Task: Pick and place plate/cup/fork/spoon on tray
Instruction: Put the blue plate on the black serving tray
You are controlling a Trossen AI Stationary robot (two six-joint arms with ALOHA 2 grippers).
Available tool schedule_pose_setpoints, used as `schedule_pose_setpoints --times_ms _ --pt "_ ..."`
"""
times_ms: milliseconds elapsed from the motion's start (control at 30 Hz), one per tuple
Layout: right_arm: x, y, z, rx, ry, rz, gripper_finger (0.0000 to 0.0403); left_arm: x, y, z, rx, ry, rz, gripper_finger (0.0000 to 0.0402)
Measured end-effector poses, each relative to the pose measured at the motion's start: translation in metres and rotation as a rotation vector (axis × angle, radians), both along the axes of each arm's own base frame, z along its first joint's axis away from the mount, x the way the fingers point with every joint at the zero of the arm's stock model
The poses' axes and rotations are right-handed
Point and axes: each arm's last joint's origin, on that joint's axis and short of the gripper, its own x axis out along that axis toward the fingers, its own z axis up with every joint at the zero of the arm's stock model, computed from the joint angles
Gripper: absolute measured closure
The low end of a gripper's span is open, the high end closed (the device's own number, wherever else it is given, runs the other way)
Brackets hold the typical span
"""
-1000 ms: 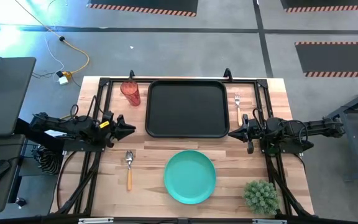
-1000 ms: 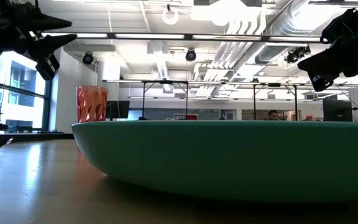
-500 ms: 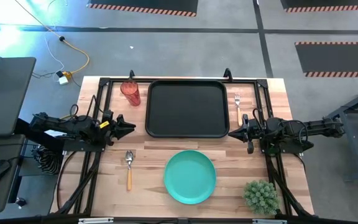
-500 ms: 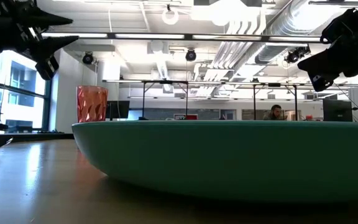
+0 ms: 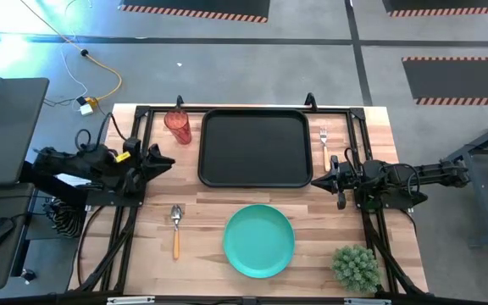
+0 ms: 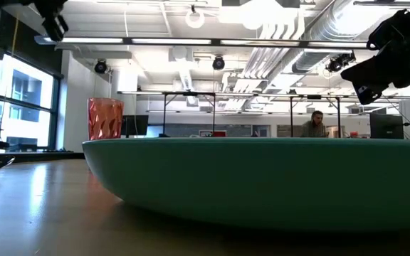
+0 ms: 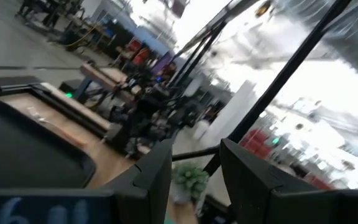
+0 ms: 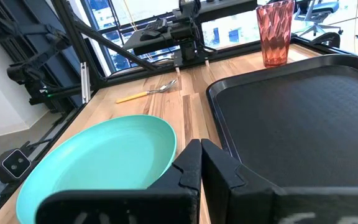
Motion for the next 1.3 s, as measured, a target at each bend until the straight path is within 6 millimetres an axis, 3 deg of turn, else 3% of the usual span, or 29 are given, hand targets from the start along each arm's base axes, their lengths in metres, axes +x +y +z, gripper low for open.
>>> schedule_pose_setpoints --times_ms 300,600,967,1300 --pt "0.000 0.000 0.000 0.000 0.000 0.000 0.0403 0.033 -0.006 0.043 0.200 0.234 0.032 0.0275" --pt "0.000 0.000 0.000 0.000 0.000 0.000 0.0403 0.073 -0.013 0.060 0.409 0.518 0.062 0.0275" --pt "0.000 0.000 0.000 0.000 0.000 0.000 0.0403 0.125 -0.023 0.043 0.458 0.669 0.051 0.0275" --pt "0.000 0.000 0.000 -0.001 0.005 -0.001 0.0403 0.157 -0.033 0.017 0.354 0.728 -0.040 0.0261"
